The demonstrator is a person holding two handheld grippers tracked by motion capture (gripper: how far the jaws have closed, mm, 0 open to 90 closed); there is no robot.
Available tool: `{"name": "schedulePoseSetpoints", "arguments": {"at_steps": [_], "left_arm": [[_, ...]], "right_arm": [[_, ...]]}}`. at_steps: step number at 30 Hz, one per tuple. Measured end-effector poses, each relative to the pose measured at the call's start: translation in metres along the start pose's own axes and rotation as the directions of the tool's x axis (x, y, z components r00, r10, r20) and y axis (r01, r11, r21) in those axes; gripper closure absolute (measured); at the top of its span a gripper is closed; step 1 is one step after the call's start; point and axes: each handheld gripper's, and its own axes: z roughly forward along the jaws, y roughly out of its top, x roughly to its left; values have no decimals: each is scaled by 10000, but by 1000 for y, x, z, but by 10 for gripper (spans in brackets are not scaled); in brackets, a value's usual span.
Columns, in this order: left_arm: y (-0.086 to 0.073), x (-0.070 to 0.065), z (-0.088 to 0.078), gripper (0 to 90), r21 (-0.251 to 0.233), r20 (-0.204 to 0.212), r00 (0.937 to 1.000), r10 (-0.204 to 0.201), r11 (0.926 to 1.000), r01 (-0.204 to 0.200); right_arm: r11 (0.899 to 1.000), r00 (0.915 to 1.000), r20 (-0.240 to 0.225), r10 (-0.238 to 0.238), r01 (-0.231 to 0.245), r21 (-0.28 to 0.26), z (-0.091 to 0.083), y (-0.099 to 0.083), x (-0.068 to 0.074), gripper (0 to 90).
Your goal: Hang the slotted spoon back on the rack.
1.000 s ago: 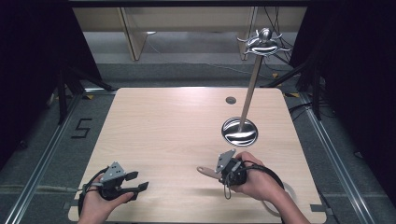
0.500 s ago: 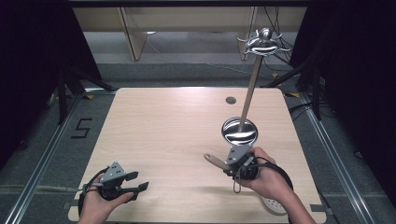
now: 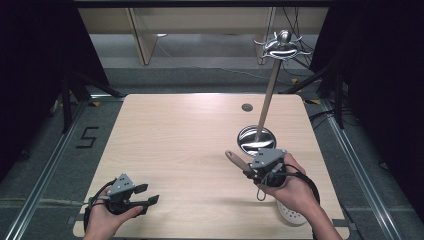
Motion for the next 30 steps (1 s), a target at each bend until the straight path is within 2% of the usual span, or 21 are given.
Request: {"name": "schedulePoseSetpoints", "arguments": {"at_steps": [1,4,5,7,8,9,11,15,17,18,19,20,24,25,27,29,30], "left_arm": [[0,0,0,386,-8,0,10000,0,10000,0],[1,1,-2,386,258,32,9999,131,9996,-132],[1,1,-2,386,264,32,9999,137,9996,-138],[0,2,-2,386,194,19,9998,196,9996,-196],[1,2,-3,386,391,-12,9998,211,9990,-210],[0,1,-2,386,239,28,9999,139,9996,-139],[0,1,-1,386,163,39,10000,24,9999,-24],[0,0,-1,386,162,49,10000,-14,9999,13],[0,0,-1,386,169,43,10000,-7,9999,6],[0,0,-1,386,150,43,10000,-10,9999,9],[1,1,-2,386,335,18,9999,146,9993,-147],[1,1,-2,386,333,12,9999,143,9993,-143],[0,0,-1,386,167,45,10000,-9,9999,8],[0,0,-1,386,149,50,10000,-18,9999,18],[0,1,-1,386,175,79,10000,45,9998,-47],[0,1,-1,386,184,105,9999,16,9998,-18],[0,1,-1,386,179,108,9999,43,9998,-45]], "right_arm": [[9999,9999,-41,-158,158,-69,-1,0,-2,717],[9993,9997,226,29,-20,-372,-3,-1,-5,718],[9989,9992,241,323,-315,-358,-4,-2,-4,717],[9983,9990,375,245,-225,-528,-5,-2,-6,717],[9981,9986,431,304,-281,-541,-5,-3,-6,717],[9969,9972,542,522,-489,-611,-6,-4,-6,717],[9952,9963,716,474,-409,-887,-7,-4,-9,717],[9891,9906,997,939,-815,-1223,-12,-5,-12,718],[9843,9874,1180,1054,-867,-1539,-15,-5,-15,717],[9833,9864,1134,1192,-1014,-1511,-17,-5,-15,718],[9795,9834,1212,1352,-1143,-1659,-18,-6,-15,718],[9739,9790,1279,1588,-1340,-1834,-20,-6,-16,718],[9623,9665,1716,1910,-1499,-2269,-25,-9,-20,717],[9565,9641,1712,2029,-1577,-2456,-25,-10,-20,717],[9515,9601,1767,2169,-1675,-2582,-27,-12,-21,718],[9421,9517,1795,2490,-1950,-2729,-28,-14,-22,718],[9374,9474,1941,2544,-1922,-2904,-28,-15,-23,717]]}}
